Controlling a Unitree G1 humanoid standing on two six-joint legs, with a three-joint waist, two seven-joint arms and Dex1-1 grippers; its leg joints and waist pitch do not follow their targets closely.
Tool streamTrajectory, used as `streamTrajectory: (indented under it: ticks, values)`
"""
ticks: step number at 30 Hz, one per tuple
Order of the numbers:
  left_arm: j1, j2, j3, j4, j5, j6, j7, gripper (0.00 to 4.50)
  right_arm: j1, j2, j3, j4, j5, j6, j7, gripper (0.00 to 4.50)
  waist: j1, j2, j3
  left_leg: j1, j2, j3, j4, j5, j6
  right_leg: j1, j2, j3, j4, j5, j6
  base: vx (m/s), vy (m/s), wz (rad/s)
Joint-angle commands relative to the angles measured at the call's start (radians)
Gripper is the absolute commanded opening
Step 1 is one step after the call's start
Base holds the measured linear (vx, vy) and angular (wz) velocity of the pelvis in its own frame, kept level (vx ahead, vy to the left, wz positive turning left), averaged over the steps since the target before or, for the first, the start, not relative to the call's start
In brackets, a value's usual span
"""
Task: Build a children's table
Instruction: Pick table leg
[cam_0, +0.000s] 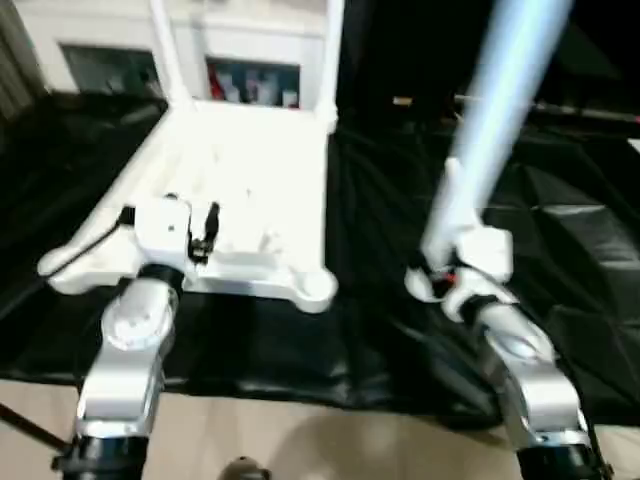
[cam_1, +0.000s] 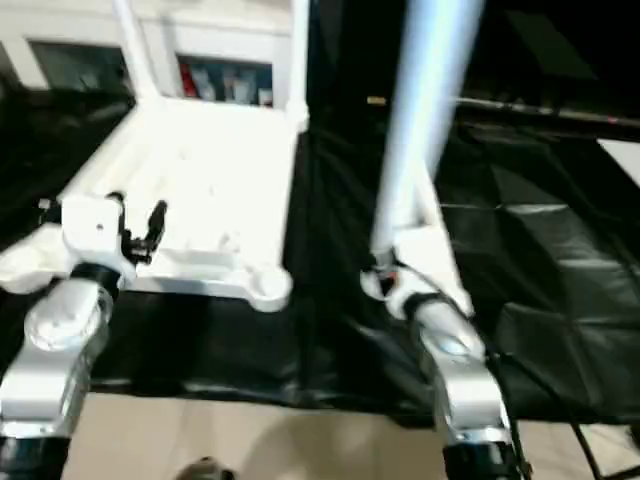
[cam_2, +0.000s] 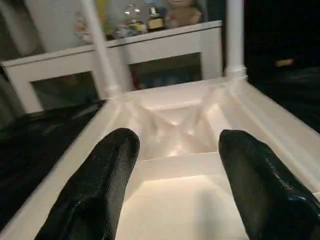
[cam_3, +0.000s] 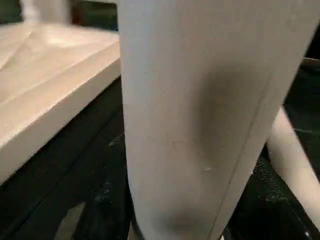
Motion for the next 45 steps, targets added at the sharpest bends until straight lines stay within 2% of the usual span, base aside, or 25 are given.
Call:
streamTrajectory:
  ticks: [1, 3, 7, 9, 11, 12, 14, 15, 16, 19, 25, 26, 31, 32, 33, 34, 35, 36, 37, 38, 39, 41, 42, 43, 45]
  values:
    - [0.017, -0.002, 0.014, 0.005, 0.064, -0.016, 0.053, 3.09, -0.041, 0.007, 0.005, 0.010, 0.012, -0.019, 0.016, 1.91, -0.013, 0.009, -0.057, 0.036, 0.048, -0.019, -0.109, -0.253, 0.106, 0.026, -0.081, 0.050, -0.134, -0.568, -0.135, -0.045, 0.192, 0.01]
    - [0.026, -0.012, 0.020, -0.005, 0.086, -0.006, 0.073, 3.09, -0.051, 0.008, 0.012, 0.013, 0.003, -0.020, 0.019, 1.91, -0.068, 0.033, -0.066, 0.067, 0.047, -0.019, -0.154, -0.403, 0.065, 0.006, 0.023, -0.016, -0.069, -0.316, -0.139, -0.062, 0.187, 0.02]
    - [0.024, -0.015, 0.014, -0.007, 0.091, -0.016, 0.113, 3.09, -0.077, 0.009, 0.031, 0.047, -0.001, -0.046, 0.023, 1.91, -0.080, 0.037, -0.059, 0.058, 0.122, -0.078, -0.234, -0.777, -0.306, 0.003, 0.043, -0.023, -0.011, -0.066, -0.096, -0.067, 0.119, 0.07]
    - [0.004, -0.022, 0.019, 0.000, 0.087, -0.010, 0.127, 3.09, -0.091, 0.017, 0.030, 0.057, 0.006, -0.042, 0.024, 1.91, -0.080, 0.043, -0.056, 0.034, 0.195, -0.095, -0.287, -0.803, -0.257, 0.011, 0.048, -0.038, 0.062, -0.073, -0.077, -0.070, -0.046, 0.10]
    - [-0.014, -0.042, 0.021, 0.017, 0.086, -0.001, 0.136, 3.09, -0.088, 0.015, 0.031, 0.058, 0.005, -0.050, 0.030, 1.91, -0.067, 0.043, -0.061, 0.038, 0.194, -0.070, -0.265, -0.770, -0.139, 0.012, 0.033, -0.024, 0.081, -0.129, -0.076, -0.079, -0.120, 0.14]
    - [-0.019, -0.048, 0.017, 0.021, 0.090, 0.001, 0.132, 3.09, -0.084, 0.015, 0.026, 0.056, 0.008, -0.050, 0.032, 1.91, -0.062, 0.021, -0.073, 0.049, 0.157, -0.059, -0.231, -0.682, -0.072, 0.017, 0.004, 0.020, 0.039, -0.174, -0.077, -0.097, -0.148, 0.01]
    - [-0.023, -0.049, 0.006, 0.022, 0.102, -0.006, 0.129, 3.09, -0.079, 0.014, 0.021, 0.049, 0.015, -0.049, 0.035, 1.91, -0.040, -0.065, -0.073, 0.025, -0.005, 0.011, -0.012, -0.322, -0.008, 0.003, -0.108, 0.077, -0.147, -0.572, -0.056, -0.106, -0.144, -0.08]
    - [-0.026, -0.052, -0.001, 0.022, 0.109, -0.004, 0.129, 3.09, -0.075, 0.014, 0.015, 0.042, 0.023, -0.041, 0.038, 1.91, -0.016, -0.047, -0.061, -0.032, -0.019, -0.033, 0.041, -0.044, 0.035, 0.032, -0.136, 0.129, -0.156, -0.852, 0.069, -0.047, -0.108, -0.28]
    - [-0.032, -0.062, 0.001, 0.023, 0.093, -0.002, 0.121, 3.09, -0.071, 0.011, 0.011, 0.036, 0.029, -0.035, 0.037, 1.91, -0.004, -0.043, -0.062, -0.056, -0.010, -0.045, 0.009, -0.027, 0.015, 0.058, -0.118, 0.109, -0.125, -0.812, 0.112, -0.047, -0.108, -0.28]
    - [-0.045, -0.074, -0.009, 0.024, 0.055, 0.010, 0.095, 3.09, -0.074, 0.000, 0.007, 0.044, 0.031, -0.034, 0.046, 1.91, -0.019, -0.022, -0.080, 0.012, 0.055, -0.056, -0.098, -0.146, -0.006, 0.031, -0.021, 0.034, -0.064, -0.287, -0.065, -0.066, -0.041, -0.03]
    - [-0.028, -0.068, -0.038, -0.006, 0.071, 0.013, 0.055, 3.09, -0.097, -0.002, 0.033, 0.079, 0.023, -0.041, 0.069, 1.91, -0.030, -0.016, -0.052, 0.033, 0.058, -0.054, -0.124, -0.423, -0.035, 0.023, -0.056, 0.021, -0.122, -0.570, -0.091, -0.034, 0.002, -0.03]
    - [-0.015, -0.065, -0.033, -0.015, 0.078, 0.019, 0.063, 3.09, -0.103, 0.002, 0.038, 0.087, 0.026, -0.041, 0.077, 1.91, -0.023, -0.036, -0.048, -0.007, 0.045, -0.078, -0.140, -0.438, -0.017, 0.059, -0.076, -0.008, -0.106, -0.588, -0.098, 0.000, 0.000, 0.00]
    - [0.000, -0.049, -0.010, -0.011, 0.062, 0.017, 0.059, 3.09, -0.111, 0.006, 0.057, 0.098, 0.011, -0.049, 0.077, 1.91, -0.042, 0.012, -0.034, -0.049, 0.011, -0.085, -0.164, -0.708, -0.066, 0.162, -0.073, -0.104, -0.085, -0.853, -0.110, -0.001, 0.012, 0.40]
    - [-0.004, -0.048, -0.008, -0.004, 0.061, 0.015, 0.055, 3.09, -0.111, 0.007, 0.058, 0.095, 0.013, -0.049, 0.077, 1.91, -0.056, 0.027, -0.041, 0.054, 0.068, -0.066, -0.144, -0.802, -0.101, 0.090, -0.038, -0.070, -0.079, -0.810, -0.109, 0.032, -0.030, 0.48]
    - [-0.004, -0.048, -0.008, -0.004, 0.061, 0.015, 0.055, 3.09, -0.111, 0.007, 0.058, 0.095, 0.013, -0.049, 0.077, 1.91, -0.053, 0.039, -0.005, 0.077, 0.106, -0.047, -0.216, -1.053, -0.154, 0.083, 0.029, -0.139, -0.042, -0.646, -0.118, 0.008, -0.062, 0.34]
    - [-0.012, -0.051, -0.013, 0.014, 0.057, 0.010, 0.046, 3.09, -0.108, -0.003, 0.067, 0.087, 0.003, -0.056, 0.082, 1.91, 0.024, 0.031, -0.012, -0.025, 0.120, 0.034, -0.282, -1.097, -0.142, 0.170, 0.080, -0.103, 0.187, -0.312, -0.106, 0.008, -0.062, 0.34]
    - [-0.016, -0.054, -0.019, 0.021, 0.056, 0.011, 0.041, 3.09, -0.105, -0.008, 0.070, 0.082, 0.000, -0.059, 0.087, 1.91, 0.063, 0.007, -0.027, 0.047, 0.111, 0.104, -0.209, -0.856, -0.082, 0.124, 0.039, 0.007, 0.149, -0.526, -0.122, 0.077, -0.117, 0.30]
    - [-0.017, -0.057, -0.027, 0.024, 0.056, 0.012, 0.035, 3.09, -0.100, -0.013, 0.071, 0.076, -0.001, -0.060, 0.089, 1.91, 0.016, -0.062, -0.034, 0.168, 0.076, 0.084, -0.040, -0.700, -0.079, 0.032, -0.033, 0.048, -0.028, -0.888, -0.098, 0.193, -0.143, 0.25]
    - [-0.017, -0.057, -0.027, 0.024, 0.056, 0.012, 0.035, 3.09, -0.100, -0.013, 0.071, 0.076, -0.001, -0.060, 0.089, 1.91, 0.032, -0.078, -0.016, 0.190, 0.035, 0.049, 0.086, -0.468, -0.028, 0.016, -0.098, 0.092, -0.154, -1.089, -0.142, 0.193, -0.143, 0.25]
    - [-0.017, -0.059, -0.035, 0.023, 0.053, 0.014, 0.030, 3.09, -0.096, -0.017, 0.070, 0.069, -0.003, -0.060, 0.088, 1.91, 0.082, -0.051, -0.001, 0.014, -0.041, -0.039, 0.113, -0.199, 0.093, 0.175, -0.114, 0.212, -0.167, -1.042, -0.203, 0.244, -0.061, 0.25]
    - [-0.010, -0.063, -0.043, 0.023, 0.052, 0.012, 0.026, 3.09, -0.090, -0.021, 0.070, 0.061, -0.004, -0.060, 0.087, 1.91, 0.130, -0.027, 0.002, 0.023, -0.014, -0.052, 0.075, -0.169, 0.074, 0.192, -0.101, 0.228, -0.165, -0.887, -0.185, 0.222, 0.002, 0.35]
    - [0.000, -0.067, -0.048, 0.026, 0.053, 0.007, 0.024, 3.09, -0.085, -0.022, 0.067, 0.059, -0.003, -0.063, 0.086, 1.91, 0.143, -0.010, -0.047, 0.092, 0.006, -0.045, -0.041, -0.148, 0.048, 0.213, 0.027, 0.157, -0.105, -0.415, -0.206, 0.186, 0.011, 0.41]
    - [0.005, -0.064, -0.050, 0.028, 0.057, 0.005, 0.023, 3.09, -0.085, -0.020, 0.064, 0.062, 0.001, -0.061, 0.085, 1.91, 0.081, 0.014, -0.075, 0.264, 0.106, -0.149, -0.109, -0.075, 0.194, 0.053, 0.091, 0.059, 0.053, -0.164, -0.101, 0.068, 0.019, 0.28]
    - [0.012, -0.062, -0.050, 0.027, 0.059, 0.002, 0.023, 3.09, -0.086, -0.018, 0.064, 0.070, 0.002, -0.063, 0.084, 1.91, 0.035, 0.001, -0.111, 0.349, 0.189, -0.229, -0.103, 0.040, 0.323, -0.036, 0.058, 0.025, 0.135, -0.221, -0.028, 0.209, -0.004, 0.17]
    - [0.021, -0.065, -0.044, 0.025, 0.055, 0.003, 0.026, 3.09, -0.086, -0.019, 0.065, 0.083, 0.002, -0.070, 0.083, 1.91, -0.005, -0.004, -0.118, 0.292, 0.135, -0.206, -0.056, 0.612, 0.468, -0.141, 0.016, 0.008, 0.190, -0.115, 0.092, 0.136, -0.031, -0.26]
